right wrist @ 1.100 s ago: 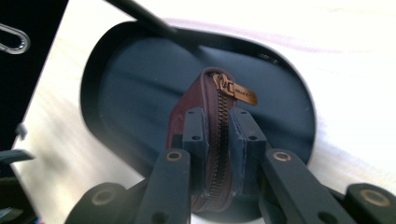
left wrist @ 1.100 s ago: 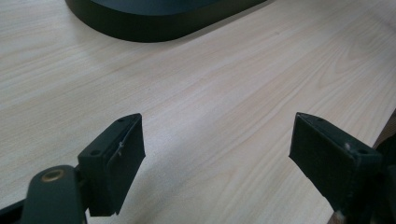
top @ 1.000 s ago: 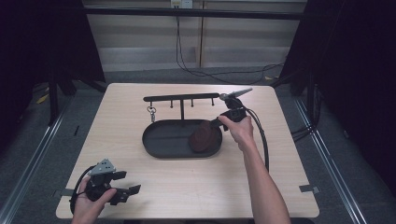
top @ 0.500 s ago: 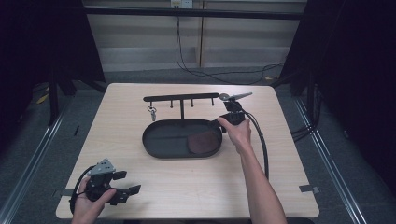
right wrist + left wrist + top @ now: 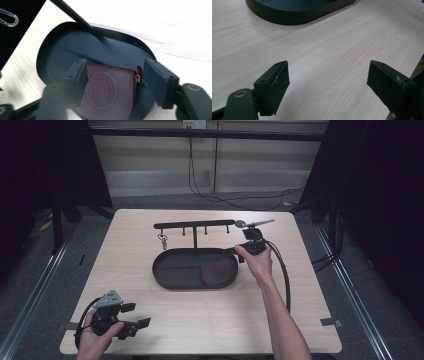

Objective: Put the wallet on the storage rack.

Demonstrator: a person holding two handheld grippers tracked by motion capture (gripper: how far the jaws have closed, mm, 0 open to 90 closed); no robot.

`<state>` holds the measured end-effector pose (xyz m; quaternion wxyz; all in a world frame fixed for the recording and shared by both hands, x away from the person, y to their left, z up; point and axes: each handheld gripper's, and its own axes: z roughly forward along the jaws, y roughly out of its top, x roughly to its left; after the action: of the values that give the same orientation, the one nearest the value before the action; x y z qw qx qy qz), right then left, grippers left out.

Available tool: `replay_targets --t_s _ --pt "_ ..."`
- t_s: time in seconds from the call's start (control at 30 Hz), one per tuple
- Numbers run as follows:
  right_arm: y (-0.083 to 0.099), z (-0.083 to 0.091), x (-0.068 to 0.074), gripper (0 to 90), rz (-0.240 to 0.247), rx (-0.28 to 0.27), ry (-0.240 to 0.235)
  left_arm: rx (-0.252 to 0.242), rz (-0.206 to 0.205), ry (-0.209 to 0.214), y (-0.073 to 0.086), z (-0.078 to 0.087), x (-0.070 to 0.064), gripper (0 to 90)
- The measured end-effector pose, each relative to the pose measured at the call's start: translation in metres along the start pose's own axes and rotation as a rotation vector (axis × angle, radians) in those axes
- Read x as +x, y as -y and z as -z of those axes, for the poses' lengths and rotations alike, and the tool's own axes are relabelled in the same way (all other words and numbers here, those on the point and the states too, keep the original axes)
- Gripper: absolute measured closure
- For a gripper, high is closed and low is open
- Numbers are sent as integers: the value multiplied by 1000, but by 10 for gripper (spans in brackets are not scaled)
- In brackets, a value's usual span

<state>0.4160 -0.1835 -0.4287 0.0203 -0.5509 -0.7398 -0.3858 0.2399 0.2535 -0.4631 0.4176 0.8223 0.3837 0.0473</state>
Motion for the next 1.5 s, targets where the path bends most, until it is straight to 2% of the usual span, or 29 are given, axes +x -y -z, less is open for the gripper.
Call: replay_targets --t_s 0.07,0.17,0.37,0.5,0.57,0.87,0.9,1.07,1.17,1.37,1.5 --pt "4 3 0 299 22 -19 11 2 3 3 0 0 1 178" --pt "8 7 0 240 24 -29 17 -2 6 -5 0 0 1 178" --pt "18 19 2 203 58 -53 19 2 13 -5 0 -1 1 178" --pt "26 27 1 163 60 -61 28 1 12 -12 0 -1 2 178" --pt "30 32 0 171 68 -79 29 2 12 -17 0 0 2 178" --pt "51 44 -6 166 80 -81 45 -5 22 -23 0 0 2 183" --pt "56 49 -6 171 79 -92 48 -4 24 -29 0 0 3 183" --pt "65 57 -6 169 87 -110 55 -4 24 -29 0 0 3 184" --pt "76 63 -4 171 99 -126 57 -6 27 -32 0 1 3 184" --pt "95 70 -4 158 121 -116 76 -5 29 -32 1 1 3 185" --pt "104 75 -5 161 128 -131 82 -6 31 -34 1 1 3 185"
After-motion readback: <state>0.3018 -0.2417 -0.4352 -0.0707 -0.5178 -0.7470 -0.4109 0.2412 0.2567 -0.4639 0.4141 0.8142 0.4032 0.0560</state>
